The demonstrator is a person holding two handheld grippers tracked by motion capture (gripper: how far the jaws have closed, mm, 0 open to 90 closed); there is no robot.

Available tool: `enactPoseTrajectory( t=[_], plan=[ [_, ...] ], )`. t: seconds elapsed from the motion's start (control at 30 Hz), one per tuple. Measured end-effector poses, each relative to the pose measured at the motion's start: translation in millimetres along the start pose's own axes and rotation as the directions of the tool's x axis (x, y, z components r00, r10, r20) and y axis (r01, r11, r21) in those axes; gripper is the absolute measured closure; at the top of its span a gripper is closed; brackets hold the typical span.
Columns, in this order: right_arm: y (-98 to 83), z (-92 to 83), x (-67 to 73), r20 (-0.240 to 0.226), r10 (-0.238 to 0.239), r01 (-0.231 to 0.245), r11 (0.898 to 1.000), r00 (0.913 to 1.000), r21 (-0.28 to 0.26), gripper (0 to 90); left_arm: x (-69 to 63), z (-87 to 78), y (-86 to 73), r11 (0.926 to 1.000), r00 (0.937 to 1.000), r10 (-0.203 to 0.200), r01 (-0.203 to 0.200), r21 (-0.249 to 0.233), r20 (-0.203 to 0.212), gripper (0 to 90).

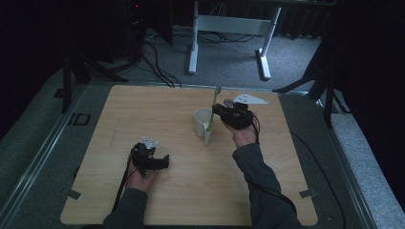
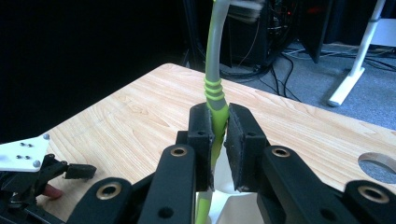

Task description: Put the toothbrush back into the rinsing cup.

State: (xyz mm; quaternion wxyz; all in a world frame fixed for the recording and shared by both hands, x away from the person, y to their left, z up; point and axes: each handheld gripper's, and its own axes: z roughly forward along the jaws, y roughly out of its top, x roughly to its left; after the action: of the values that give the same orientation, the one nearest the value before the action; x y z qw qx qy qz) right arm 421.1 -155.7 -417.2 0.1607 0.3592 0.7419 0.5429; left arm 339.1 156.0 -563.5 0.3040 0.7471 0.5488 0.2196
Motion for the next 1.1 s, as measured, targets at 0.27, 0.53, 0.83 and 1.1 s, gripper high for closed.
enactPoseTrajectory(
  t=[0.27, 0.53, 0.83, 1.1],
  plan=[
    [-3.2, 1.7, 0.6, 0.001, -0.002, 0.002, 1.000, 1.0000, -0.004, 80.4, 0.1, -0.1, 0.0, 1.0000, 1.0000, 0.001, -0.001, 0.001, 0.000, 7.0],
    [-7.9, 4.1, 2.1, 0.002, -0.015, 0.015, 1.000, 0.9999, 0.008, 80.3, 0.0, 0.0, 0.0, 1.0000, 1.0000, 0.000, 0.000, 0.000, 0.000, 7.0],
    [-13.1, 5.8, 3.0, -0.001, -0.018, 0.018, 1.000, 0.9998, 0.014, 80.3, 0.0, 0.0, 0.0, 1.0000, 1.0000, 0.000, 0.000, 0.000, 0.000, 7.0],
    [-19.7, 9.0, 4.5, -0.024, -0.014, 0.016, 0.999, 0.9996, 0.048, 68.1, 0.0, 0.0, 0.0, 1.0000, 1.0000, 0.000, 0.000, 0.000, 0.000, 7.0]
  ],
)
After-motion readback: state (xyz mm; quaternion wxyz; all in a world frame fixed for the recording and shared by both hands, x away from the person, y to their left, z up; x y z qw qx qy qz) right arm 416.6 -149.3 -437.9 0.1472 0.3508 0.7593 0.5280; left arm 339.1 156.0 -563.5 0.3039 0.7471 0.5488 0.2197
